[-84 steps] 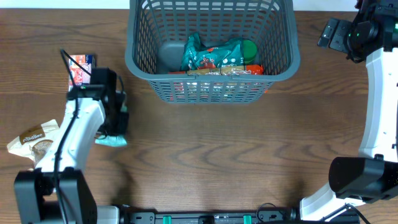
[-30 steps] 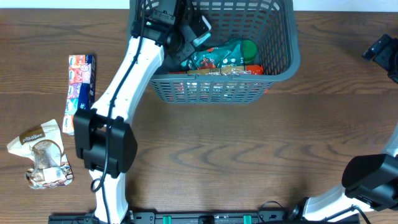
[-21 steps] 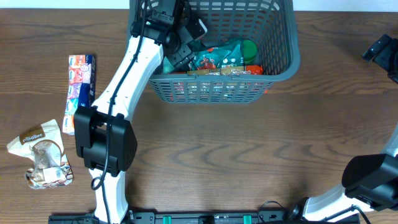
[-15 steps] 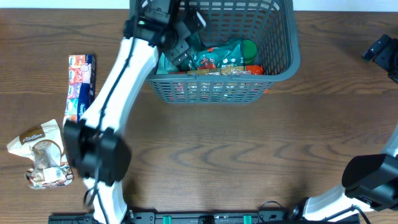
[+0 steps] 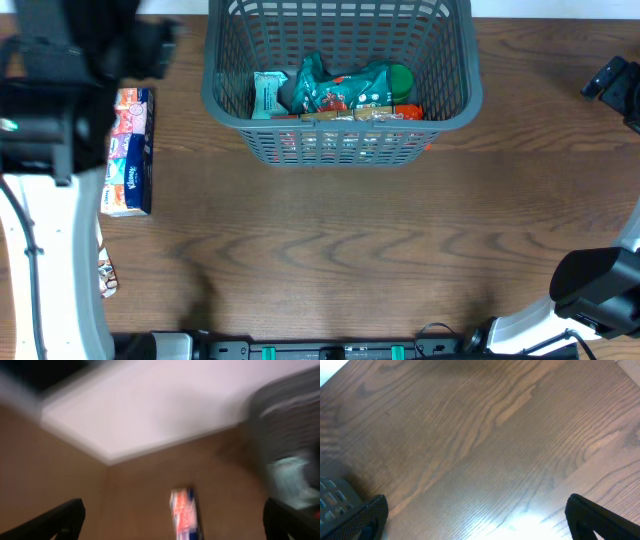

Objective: Pack container
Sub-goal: 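Lower the left gripper onto the blue tissue box and grasp it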

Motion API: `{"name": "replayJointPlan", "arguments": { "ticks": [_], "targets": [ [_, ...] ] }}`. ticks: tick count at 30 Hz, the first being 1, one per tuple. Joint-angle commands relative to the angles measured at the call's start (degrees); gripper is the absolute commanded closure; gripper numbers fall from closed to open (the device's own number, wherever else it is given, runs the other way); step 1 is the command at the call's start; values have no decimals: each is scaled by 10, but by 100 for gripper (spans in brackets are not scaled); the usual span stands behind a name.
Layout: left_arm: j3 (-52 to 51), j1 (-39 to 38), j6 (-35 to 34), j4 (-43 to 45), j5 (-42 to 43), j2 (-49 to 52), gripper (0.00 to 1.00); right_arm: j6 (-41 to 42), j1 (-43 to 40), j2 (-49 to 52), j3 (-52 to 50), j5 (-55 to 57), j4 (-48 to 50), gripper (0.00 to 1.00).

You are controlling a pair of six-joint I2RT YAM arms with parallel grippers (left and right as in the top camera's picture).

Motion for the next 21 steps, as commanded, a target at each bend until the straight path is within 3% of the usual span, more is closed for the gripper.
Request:
{"name": "replayJointPlan", "arguments": {
  "ticks": [1,9,21],
  "targets": [
    [-10,76,-129,-50,4,40,1,-14,-2,3,-4,-2,0,1],
    [-13,170,-158,-144,60,168,1,-14,-2,3,-4,-2,3,1],
    [-14,169,-113,-134,108,351,1,-18,-2,3,-4,-2,16,1]
  ]
}}
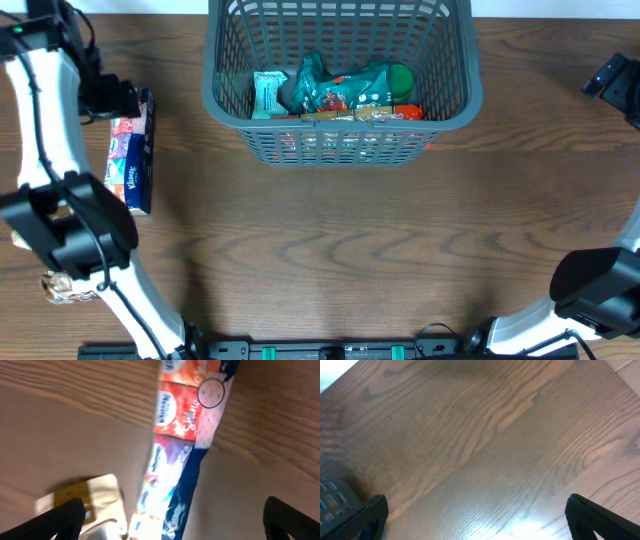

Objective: Pack container
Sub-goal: 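Lower the left gripper onto the blue tissue box and grasp it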

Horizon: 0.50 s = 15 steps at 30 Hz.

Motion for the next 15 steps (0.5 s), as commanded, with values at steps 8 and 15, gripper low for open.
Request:
{"name": "replayJointPlan", "arguments": {
  "ticks": [8,15],
  "targets": [
    [-1,-1,86,6,30,93,1,-7,-2,3,-4,0,15,1],
    [-12,-1,87,13,41,137,1,-7,-2,3,-4,0,32,1]
  ]
}}
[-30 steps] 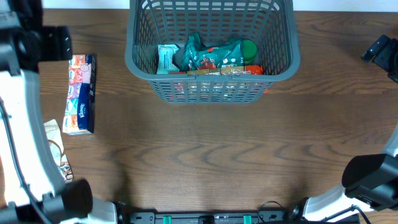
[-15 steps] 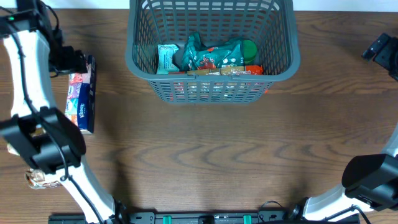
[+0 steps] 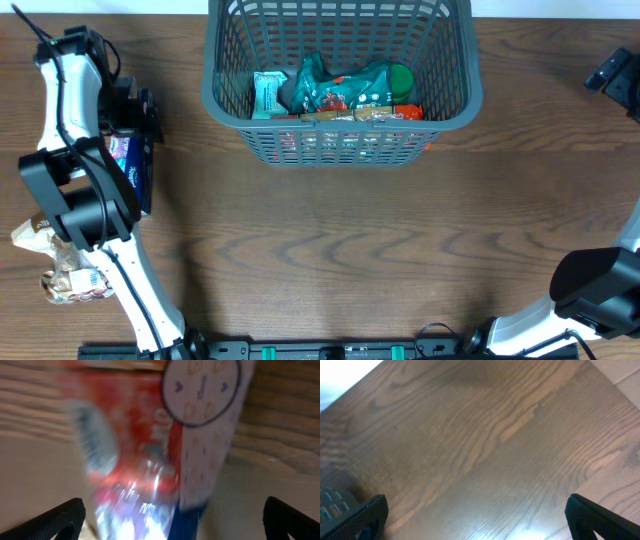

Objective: Pack container
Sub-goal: 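Lower the left gripper onto the blue tissue box and grasp it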

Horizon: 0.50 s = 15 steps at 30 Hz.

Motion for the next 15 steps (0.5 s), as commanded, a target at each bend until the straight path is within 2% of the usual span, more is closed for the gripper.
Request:
{"name": "replayJointPlan", "arguments": {
  "ticks": [1,10,12,14,15],
  "targets": [
    [-12,-1,14,4,10,16,1,-7,-2,3,-4,0,5,1],
    [-55,0,14,46,12,21,1,-8,-2,3,-4,0,8,1],
    [-59,0,14,48,12,21,13,-8,-2,3,-4,3,7,1],
    [-61,0,14,49,12,21,37,-8,-2,3,-4,5,7,1],
    [-61,0,14,49,12,21,42,-8,-2,3,-4,5,6,1]
  ]
}}
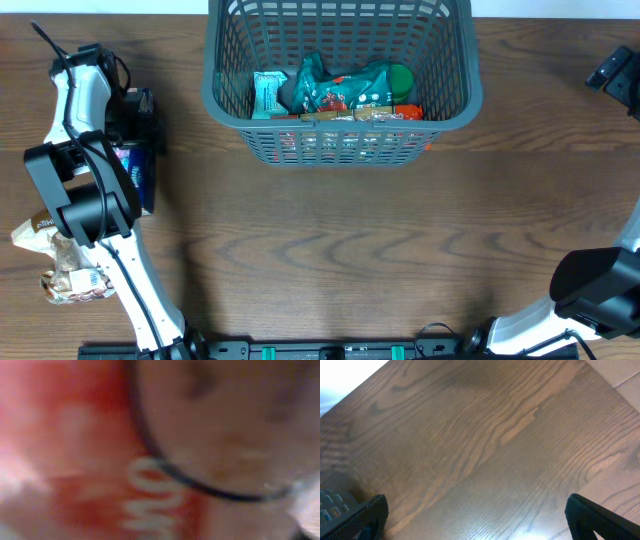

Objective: Pack container
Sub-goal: 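Lower the left gripper onto the blue tissue box and grasp it, then carry the tissue box up and lower it into the basket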

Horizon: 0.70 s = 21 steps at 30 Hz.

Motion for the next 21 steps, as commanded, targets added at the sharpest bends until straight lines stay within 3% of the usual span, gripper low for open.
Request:
{"name": "replayJointPlan", "arguments": {
  "ticks": [1,8,15,21],
  "targets": [
    [-7,0,5,-2,9,4,51,-11,-2,3,-4,5,-1,1],
    [-7,-1,4,-29,9,4,94,-21,-2,3,-4,6,-5,1],
    [8,-1,-79,-71,32,-40,94,-21,-2,3,-4,6,-5,1],
    [59,-1,-103,-60,236,-155,95,-21,-2,3,-4,6,-6,1]
  ]
}}
